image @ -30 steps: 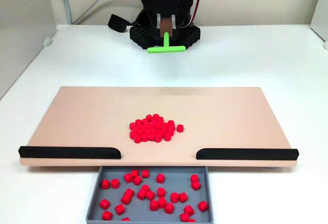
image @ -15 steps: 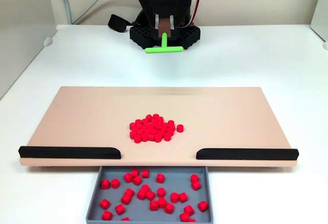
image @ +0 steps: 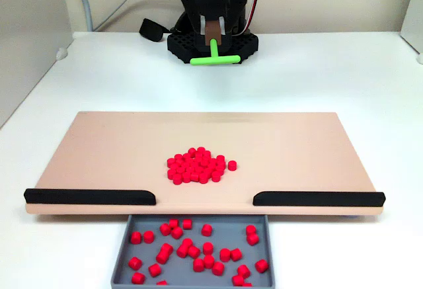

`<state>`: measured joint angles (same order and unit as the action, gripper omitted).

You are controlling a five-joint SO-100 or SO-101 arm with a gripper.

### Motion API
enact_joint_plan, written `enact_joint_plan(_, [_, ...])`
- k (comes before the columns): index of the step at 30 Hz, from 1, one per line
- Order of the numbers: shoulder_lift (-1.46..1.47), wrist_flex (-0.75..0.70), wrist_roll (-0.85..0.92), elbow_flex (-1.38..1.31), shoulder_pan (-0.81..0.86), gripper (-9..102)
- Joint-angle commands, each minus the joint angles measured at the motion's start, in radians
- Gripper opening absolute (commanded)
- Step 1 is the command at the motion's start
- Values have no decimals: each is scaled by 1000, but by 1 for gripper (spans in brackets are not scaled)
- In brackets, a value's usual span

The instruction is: Push granules from right to the grey container

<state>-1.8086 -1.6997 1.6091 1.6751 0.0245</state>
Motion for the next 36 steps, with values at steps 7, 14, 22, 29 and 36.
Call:
enact_joint_plan(7, [-12, -5, 31, -32, 25, 0])
enact_joint_plan(14, [6, -5, 166, -37, 75, 0])
enact_joint_plan(22, [37, -5, 491, -48, 186, 0])
enact_joint_plan(29, [72, 66, 767, -49, 268, 0])
enact_joint_plan(36, [103, 66, 1134, -49, 347, 0])
